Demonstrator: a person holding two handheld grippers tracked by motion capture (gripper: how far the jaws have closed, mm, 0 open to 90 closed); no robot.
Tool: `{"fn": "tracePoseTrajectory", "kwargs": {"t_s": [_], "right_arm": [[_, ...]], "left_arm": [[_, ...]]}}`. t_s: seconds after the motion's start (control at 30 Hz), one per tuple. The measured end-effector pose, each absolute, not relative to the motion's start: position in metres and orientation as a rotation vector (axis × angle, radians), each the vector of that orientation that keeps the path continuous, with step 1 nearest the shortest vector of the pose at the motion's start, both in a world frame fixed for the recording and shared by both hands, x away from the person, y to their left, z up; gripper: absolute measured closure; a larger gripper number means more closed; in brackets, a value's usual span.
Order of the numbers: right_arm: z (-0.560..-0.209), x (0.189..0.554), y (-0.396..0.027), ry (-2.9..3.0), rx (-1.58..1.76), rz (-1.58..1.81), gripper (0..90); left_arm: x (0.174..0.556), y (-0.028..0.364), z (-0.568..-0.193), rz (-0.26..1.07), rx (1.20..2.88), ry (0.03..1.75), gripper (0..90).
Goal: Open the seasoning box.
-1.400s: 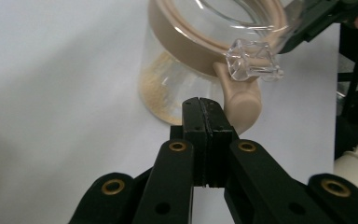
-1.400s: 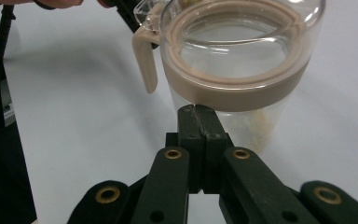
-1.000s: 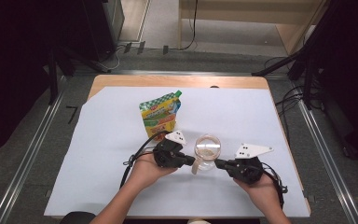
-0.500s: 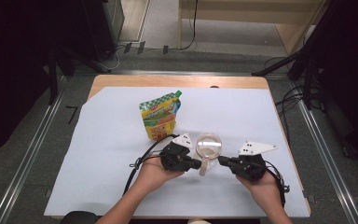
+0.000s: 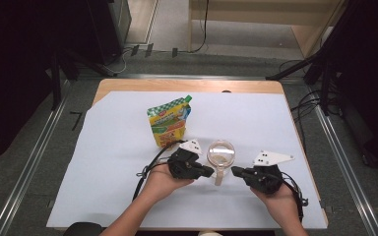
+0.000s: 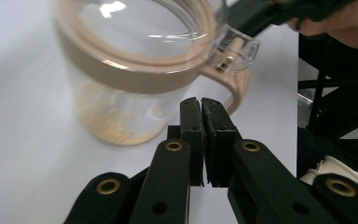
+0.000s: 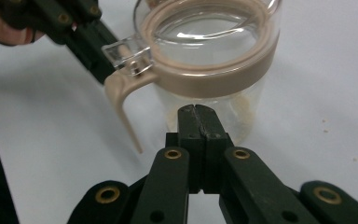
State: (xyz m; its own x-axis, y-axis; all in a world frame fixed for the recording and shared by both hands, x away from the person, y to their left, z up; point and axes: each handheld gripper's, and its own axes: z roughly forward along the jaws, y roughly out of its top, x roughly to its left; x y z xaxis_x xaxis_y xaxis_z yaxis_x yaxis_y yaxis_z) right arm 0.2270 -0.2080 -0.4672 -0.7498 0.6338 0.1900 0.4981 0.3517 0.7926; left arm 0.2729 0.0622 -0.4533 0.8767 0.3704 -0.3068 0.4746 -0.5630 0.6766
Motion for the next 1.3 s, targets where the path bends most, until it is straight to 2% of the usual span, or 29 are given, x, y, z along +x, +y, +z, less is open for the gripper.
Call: {"fn": "tracePoseTrajectory", "kwargs": {"t_s": [0.17, 0.23, 0.3, 0.5, 0.7, 1.3], "right_arm": [[-0.464, 0.210, -0.209, 2.446, 1.060, 1.392, 90.0], [-0.463, 0.203, -0.205, 2.441, 1.040, 1.411, 90.0], [-0.461, 0.199, -0.199, 2.445, 1.012, 1.408, 90.0], [-0.464, 0.196, -0.182, 2.494, 0.997, 1.426, 90.0], [-0.474, 0.196, -0.158, 2.549, 0.934, 1.392, 90.0], [-0.484, 0.207, -0.144, 2.526, 0.963, 1.363, 90.0]], "left_arm": [[0.278, 0.074, -0.448, -0.143, 2.224, 0.635, 83.6], [0.279, 0.077, -0.447, -0.137, 2.212, 0.667, 76.5], [0.280, 0.078, -0.447, -0.128, 2.217, 0.675, 74.0], [0.283, 0.084, -0.444, -0.100, 2.212, 0.681, 59.3], [0.284, 0.094, -0.443, -0.065, 2.199, 0.687, 50.4], [0.279, 0.097, -0.446, -0.024, 2.215, 0.676, 45.3]]}}
